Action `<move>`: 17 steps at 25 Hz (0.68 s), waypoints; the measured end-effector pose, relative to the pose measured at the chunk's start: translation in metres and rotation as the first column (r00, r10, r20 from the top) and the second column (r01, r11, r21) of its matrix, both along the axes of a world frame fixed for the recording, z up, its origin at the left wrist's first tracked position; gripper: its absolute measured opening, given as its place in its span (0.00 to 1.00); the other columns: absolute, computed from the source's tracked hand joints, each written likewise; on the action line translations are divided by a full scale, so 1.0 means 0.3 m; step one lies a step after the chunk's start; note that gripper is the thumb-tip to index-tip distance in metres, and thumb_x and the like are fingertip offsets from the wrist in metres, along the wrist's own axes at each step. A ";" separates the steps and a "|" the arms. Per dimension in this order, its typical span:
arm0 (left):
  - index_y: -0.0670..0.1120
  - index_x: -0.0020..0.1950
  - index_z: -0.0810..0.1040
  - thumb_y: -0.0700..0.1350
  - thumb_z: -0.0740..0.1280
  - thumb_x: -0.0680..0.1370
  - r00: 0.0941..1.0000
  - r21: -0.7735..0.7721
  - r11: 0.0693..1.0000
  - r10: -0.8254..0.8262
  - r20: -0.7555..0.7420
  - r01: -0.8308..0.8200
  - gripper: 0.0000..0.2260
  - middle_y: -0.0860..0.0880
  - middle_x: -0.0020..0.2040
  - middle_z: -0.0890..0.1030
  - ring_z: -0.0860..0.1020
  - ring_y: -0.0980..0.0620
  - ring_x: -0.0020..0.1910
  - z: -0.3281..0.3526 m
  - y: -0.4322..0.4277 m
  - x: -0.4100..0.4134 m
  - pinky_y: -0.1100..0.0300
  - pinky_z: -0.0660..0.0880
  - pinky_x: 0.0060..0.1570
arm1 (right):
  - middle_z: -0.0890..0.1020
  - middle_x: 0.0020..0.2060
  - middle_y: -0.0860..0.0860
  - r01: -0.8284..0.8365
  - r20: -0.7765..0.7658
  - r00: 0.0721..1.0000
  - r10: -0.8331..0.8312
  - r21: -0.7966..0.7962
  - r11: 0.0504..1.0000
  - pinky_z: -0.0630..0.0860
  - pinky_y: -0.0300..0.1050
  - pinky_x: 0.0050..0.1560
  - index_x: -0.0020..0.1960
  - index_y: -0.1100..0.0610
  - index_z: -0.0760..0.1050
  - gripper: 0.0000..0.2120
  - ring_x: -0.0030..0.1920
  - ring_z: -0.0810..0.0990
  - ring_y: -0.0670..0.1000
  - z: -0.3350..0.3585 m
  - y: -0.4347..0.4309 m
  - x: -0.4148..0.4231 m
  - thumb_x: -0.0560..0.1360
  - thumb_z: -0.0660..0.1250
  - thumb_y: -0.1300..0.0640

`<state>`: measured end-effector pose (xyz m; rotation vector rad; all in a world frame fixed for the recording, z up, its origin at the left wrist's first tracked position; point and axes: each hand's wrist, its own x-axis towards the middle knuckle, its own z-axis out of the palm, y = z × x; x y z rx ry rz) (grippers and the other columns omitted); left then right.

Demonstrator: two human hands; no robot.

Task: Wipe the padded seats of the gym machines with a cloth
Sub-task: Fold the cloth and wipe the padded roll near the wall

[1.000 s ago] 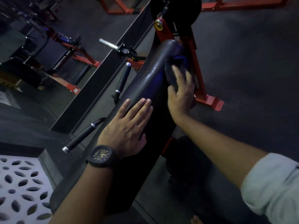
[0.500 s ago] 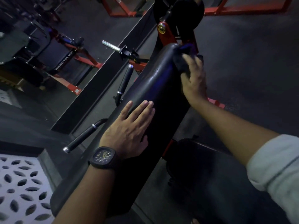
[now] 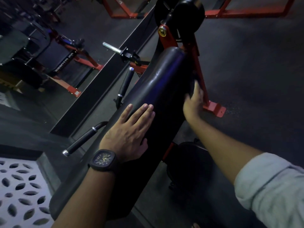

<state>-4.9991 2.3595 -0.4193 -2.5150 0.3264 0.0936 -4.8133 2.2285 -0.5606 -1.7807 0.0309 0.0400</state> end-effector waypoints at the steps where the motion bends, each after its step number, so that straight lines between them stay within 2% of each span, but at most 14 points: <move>1: 0.39 0.79 0.64 0.54 0.63 0.73 1.000 0.001 1.000 0.002 -0.009 -0.002 0.37 0.41 0.81 0.60 0.57 0.44 0.81 0.000 -0.002 -0.002 0.40 0.49 0.79 | 0.67 0.74 0.55 -0.021 -0.038 0.999 0.022 0.021 1.000 0.65 0.41 0.71 0.79 0.52 0.63 0.30 0.73 0.68 0.54 -0.028 -0.013 -0.039 0.79 0.63 0.66; 2: 0.39 0.79 0.64 0.54 0.62 0.73 1.000 -0.001 1.000 0.005 -0.006 -0.005 0.37 0.41 0.81 0.60 0.57 0.44 0.81 0.000 0.000 -0.001 0.40 0.49 0.79 | 0.68 0.74 0.54 -0.030 -0.029 0.999 0.031 0.041 0.999 0.64 0.42 0.72 0.79 0.52 0.63 0.30 0.73 0.68 0.53 -0.027 -0.016 -0.028 0.79 0.62 0.66; 4: 0.39 0.79 0.64 0.54 0.62 0.73 1.000 0.001 1.000 0.005 -0.005 -0.005 0.36 0.41 0.81 0.60 0.58 0.44 0.81 0.003 0.000 0.001 0.40 0.50 0.79 | 0.70 0.73 0.53 0.039 0.070 0.997 -0.044 0.072 0.997 0.61 0.36 0.69 0.77 0.49 0.67 0.29 0.72 0.68 0.51 0.038 0.008 0.068 0.77 0.61 0.64; 7: 0.39 0.79 0.65 0.54 0.61 0.73 1.000 -0.010 1.000 -0.002 0.000 0.002 0.36 0.41 0.81 0.61 0.59 0.44 0.81 0.001 -0.001 0.003 0.39 0.51 0.79 | 0.71 0.72 0.54 0.062 0.198 0.978 -0.061 0.000 0.998 0.62 0.36 0.66 0.76 0.47 0.68 0.30 0.69 0.69 0.49 0.074 0.032 0.095 0.76 0.61 0.63; 9: 0.39 0.79 0.65 0.54 0.62 0.73 1.000 -0.006 1.000 0.006 -0.010 -0.006 0.37 0.41 0.81 0.61 0.59 0.44 0.81 0.006 -0.005 0.002 0.39 0.51 0.78 | 0.70 0.73 0.55 0.013 0.147 0.989 -0.004 -0.060 0.998 0.65 0.39 0.67 0.77 0.50 0.66 0.30 0.71 0.70 0.53 0.002 0.003 0.047 0.77 0.62 0.65; 11: 0.39 0.79 0.65 0.55 0.62 0.73 1.000 -0.004 1.000 0.004 -0.012 -0.004 0.37 0.41 0.81 0.60 0.59 0.44 0.81 0.006 -0.001 0.003 0.40 0.51 0.79 | 0.69 0.73 0.54 0.011 0.057 0.998 -0.010 -0.030 0.999 0.63 0.36 0.65 0.78 0.50 0.65 0.29 0.72 0.69 0.54 -0.009 -0.005 0.060 0.78 0.62 0.65; 13: 0.39 0.79 0.64 0.55 0.61 0.74 1.000 -0.001 1.000 0.003 -0.019 -0.003 0.36 0.41 0.81 0.60 0.58 0.44 0.81 0.004 0.000 0.003 0.40 0.50 0.79 | 0.69 0.73 0.52 0.044 0.085 0.995 -0.045 0.008 0.999 0.60 0.32 0.64 0.77 0.48 0.66 0.29 0.71 0.68 0.49 0.033 0.007 0.110 0.78 0.61 0.63; 15: 0.39 0.79 0.64 0.54 0.61 0.74 0.999 -0.007 1.000 0.015 -0.029 -0.015 0.36 0.41 0.81 0.60 0.58 0.44 0.81 0.005 -0.005 0.004 0.39 0.50 0.79 | 0.71 0.71 0.54 0.032 0.187 0.982 -0.024 -0.035 0.999 0.59 0.28 0.65 0.77 0.50 0.66 0.30 0.69 0.69 0.49 0.015 -0.001 0.116 0.77 0.63 0.64; 17: 0.39 0.79 0.64 0.54 0.60 0.74 0.999 -0.012 1.000 0.018 -0.028 -0.018 0.36 0.42 0.81 0.60 0.58 0.44 0.81 0.005 -0.005 0.006 0.39 0.51 0.79 | 0.69 0.72 0.58 -0.005 0.146 0.989 0.019 -0.090 0.996 0.63 0.36 0.67 0.78 0.54 0.64 0.31 0.71 0.70 0.56 -0.063 -0.024 0.081 0.78 0.64 0.67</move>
